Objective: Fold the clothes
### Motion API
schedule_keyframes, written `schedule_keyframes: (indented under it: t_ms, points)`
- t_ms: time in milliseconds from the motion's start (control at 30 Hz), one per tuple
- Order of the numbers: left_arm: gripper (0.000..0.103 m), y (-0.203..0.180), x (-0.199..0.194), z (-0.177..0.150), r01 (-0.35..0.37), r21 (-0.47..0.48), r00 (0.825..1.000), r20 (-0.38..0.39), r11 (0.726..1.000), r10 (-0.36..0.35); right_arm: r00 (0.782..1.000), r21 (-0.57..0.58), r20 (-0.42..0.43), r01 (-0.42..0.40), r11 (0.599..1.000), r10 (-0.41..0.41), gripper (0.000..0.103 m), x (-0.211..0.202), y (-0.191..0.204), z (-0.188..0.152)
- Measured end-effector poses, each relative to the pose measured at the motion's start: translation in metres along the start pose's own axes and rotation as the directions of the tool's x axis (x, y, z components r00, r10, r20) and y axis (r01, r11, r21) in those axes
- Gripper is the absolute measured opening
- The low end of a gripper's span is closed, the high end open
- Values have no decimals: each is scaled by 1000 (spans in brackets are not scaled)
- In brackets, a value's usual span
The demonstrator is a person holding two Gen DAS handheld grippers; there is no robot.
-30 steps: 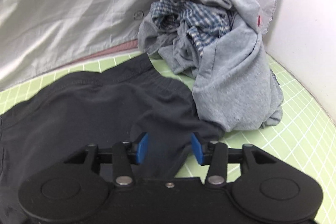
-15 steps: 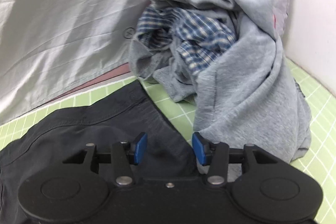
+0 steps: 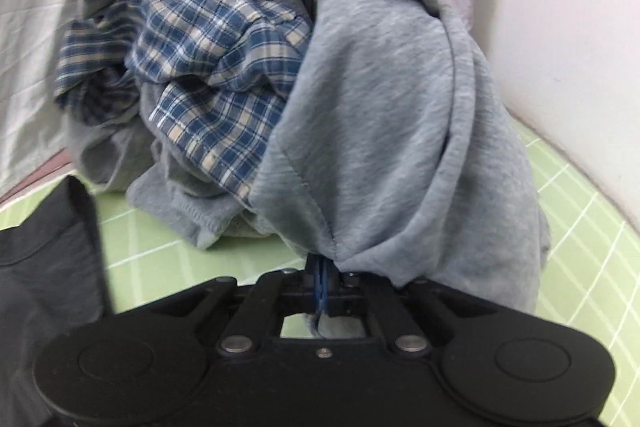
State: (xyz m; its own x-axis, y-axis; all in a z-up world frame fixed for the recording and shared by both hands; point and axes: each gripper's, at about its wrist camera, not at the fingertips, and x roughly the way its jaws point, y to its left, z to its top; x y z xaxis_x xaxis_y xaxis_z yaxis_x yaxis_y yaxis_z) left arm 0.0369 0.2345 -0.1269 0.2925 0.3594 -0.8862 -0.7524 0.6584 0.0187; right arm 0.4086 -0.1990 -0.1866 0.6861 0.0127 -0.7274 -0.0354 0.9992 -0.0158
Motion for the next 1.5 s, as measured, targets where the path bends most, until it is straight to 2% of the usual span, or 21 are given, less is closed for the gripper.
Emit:
schedule_keyframes:
  t_ms: [67,100,133,200,233,333,400,500,567,633,700,767,867,900,1067,1133,1200,1267,1333,1433,1500]
  points:
    - [66,-15,-1,-4,6,29,1000,-5,1000,-6,999,-6,-31,35,999,-35,7,4,-15,9]
    - [66,-22,-1,-6,10,44,1000,-11,999,-9,999,-12,-43,21,1000,-21,21,0,-17,9]
    - [66,-29,-2,-7,11,54,1000,-15,998,-10,998,-18,-55,4,1000,-5,44,-4,-19,10]
    - [66,-39,-3,-8,17,65,1000,-20,998,-16,998,-13,-41,-49,999,49,69,-23,-10,0]
    - [66,-43,-3,-8,23,69,1000,-22,997,-21,998,-18,-25,-64,998,64,72,-33,-2,-6]
    - [66,-54,-8,-8,31,85,999,-16,996,-29,993,-51,38,-111,992,113,73,-68,26,-23]
    - [67,-57,-10,-9,28,96,1000,-11,995,-27,978,-151,98,-169,974,184,74,-93,57,-30]
    - [68,-58,-14,-11,18,102,1000,-9,995,-17,952,-406,121,-210,889,280,74,-117,114,-52]
    - [68,-54,-17,-13,9,97,1000,-7,995,-8,947,-491,86,-231,840,310,71,-114,141,-61]
    - [68,-47,-22,-15,4,90,1000,-2,996,-4,950,-474,39,-256,843,310,71,-108,145,-64]
    - [69,-37,-25,-19,-15,76,1000,0,997,15,958,-410,0,-260,874,286,72,-101,129,-65]
    - [69,-25,-28,-23,-33,55,999,-2,998,33,964,-344,-5,-252,904,266,80,-93,109,-64]
    - [69,-1,-31,-30,-48,4,999,-14,999,48,990,-328,43,-115,938,137,82,-83,92,-57]
    - [69,7,-32,-33,-50,-14,999,-18,999,49,993,-319,35,-96,943,113,82,-80,87,-53]
    - [71,61,-45,-46,-80,-103,997,8,992,81,998,-298,18,-60,953,68,83,-104,78,-59]
    - [74,91,-51,-53,-87,-166,996,21,982,92,997,-283,13,-68,957,74,96,-125,78,-70]
    - [74,123,-56,-62,-91,-233,994,30,968,101,995,-235,-13,-97,967,96,101,-148,80,-86]
    - [74,159,-59,-73,-99,-317,993,23,943,112,994,-193,-42,-110,975,103,101,-170,86,-108]
    - [74,198,-60,-85,-102,-410,993,12,907,117,993,-149,-77,-104,983,93,101,-192,92,-131]
    - [74,254,-53,-104,-93,-544,995,-14,834,101,986,-58,-116,-129,990,121,101,-228,102,-168]
    - [74,278,-44,-111,-106,-559,994,-36,822,103,979,14,-138,-151,988,151,101,-249,106,-189]
